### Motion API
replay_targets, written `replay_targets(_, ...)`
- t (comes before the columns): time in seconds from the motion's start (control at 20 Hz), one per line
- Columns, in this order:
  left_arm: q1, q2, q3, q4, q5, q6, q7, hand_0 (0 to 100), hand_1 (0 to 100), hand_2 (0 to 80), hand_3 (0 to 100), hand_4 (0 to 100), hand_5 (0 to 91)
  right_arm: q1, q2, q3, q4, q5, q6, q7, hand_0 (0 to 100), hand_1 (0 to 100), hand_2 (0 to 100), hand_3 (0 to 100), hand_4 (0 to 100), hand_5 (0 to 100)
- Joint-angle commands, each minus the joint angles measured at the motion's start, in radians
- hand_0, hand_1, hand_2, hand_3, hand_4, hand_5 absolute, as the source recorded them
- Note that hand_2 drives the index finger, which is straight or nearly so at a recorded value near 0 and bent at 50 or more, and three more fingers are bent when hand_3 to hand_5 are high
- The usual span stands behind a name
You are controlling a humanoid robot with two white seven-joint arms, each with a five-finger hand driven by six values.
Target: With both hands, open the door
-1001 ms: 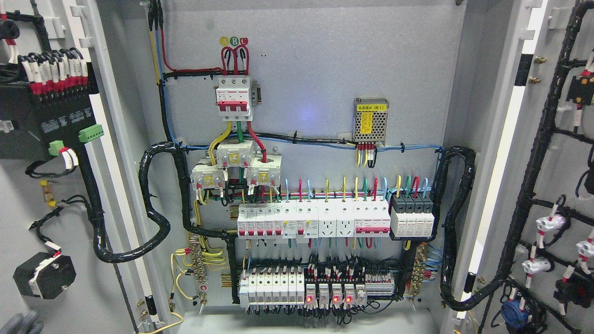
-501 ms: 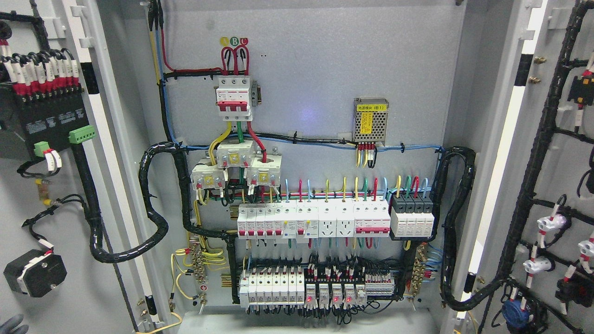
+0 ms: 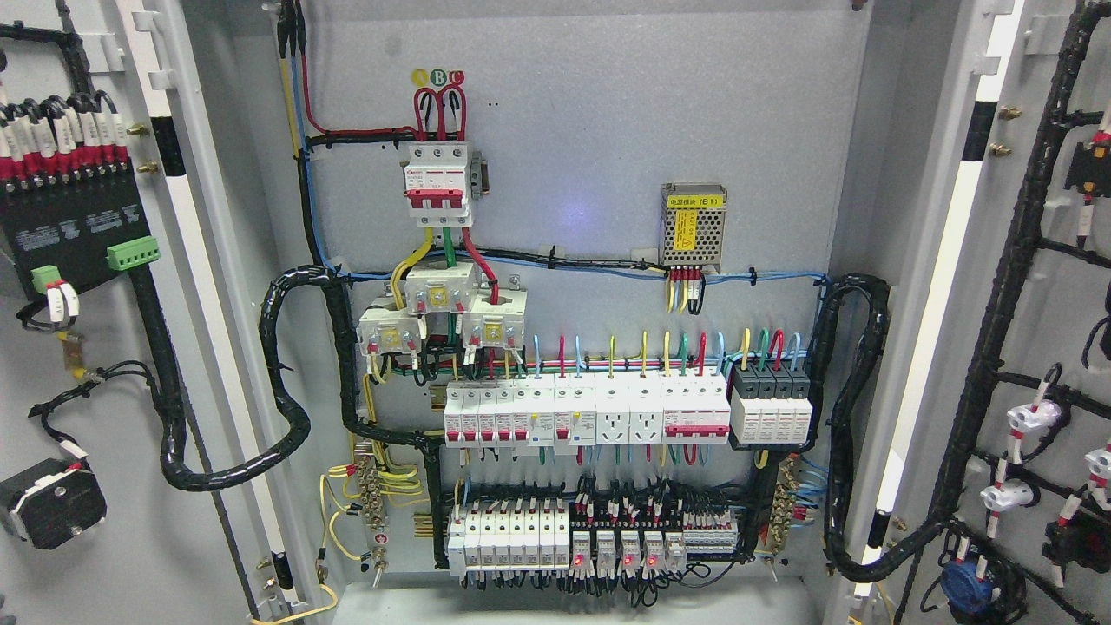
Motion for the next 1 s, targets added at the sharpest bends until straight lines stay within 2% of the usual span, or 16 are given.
replay_targets(0.0,-0.014,0.033,0.028,0.073,0.034,0.001,0.004,0,0,0.0,0,0,0.0,0.000,-0.002,-0.007,0.004,0.000,0.000,-0.001,19,0,0,0,0,0)
replay_targets(0.45,-0.046,0.041,0.028,0.118,0.045,0.004,0.003,0,0,0.0,0,0,0.0,0.006,-0.004,0.009,-0.024,0.003,-0.003,0.001,19,0,0,0,0,0)
replay_targets(0.65,-0.048,0.044,0.028,0.122,0.054,0.004,0.004,0,0,0.0,0,0,0.0,0.014,-0.008,0.041,-0.030,0.003,-0.003,0.002,19,0,0,0,0,0)
replay_targets(0.95,-0.046,0.056,0.028,0.115,0.068,0.004,0.004,0,0,0.0,0,0,0.0,0.014,-0.056,0.098,-0.033,0.004,-0.049,0.005,19,0,0,0,0,0)
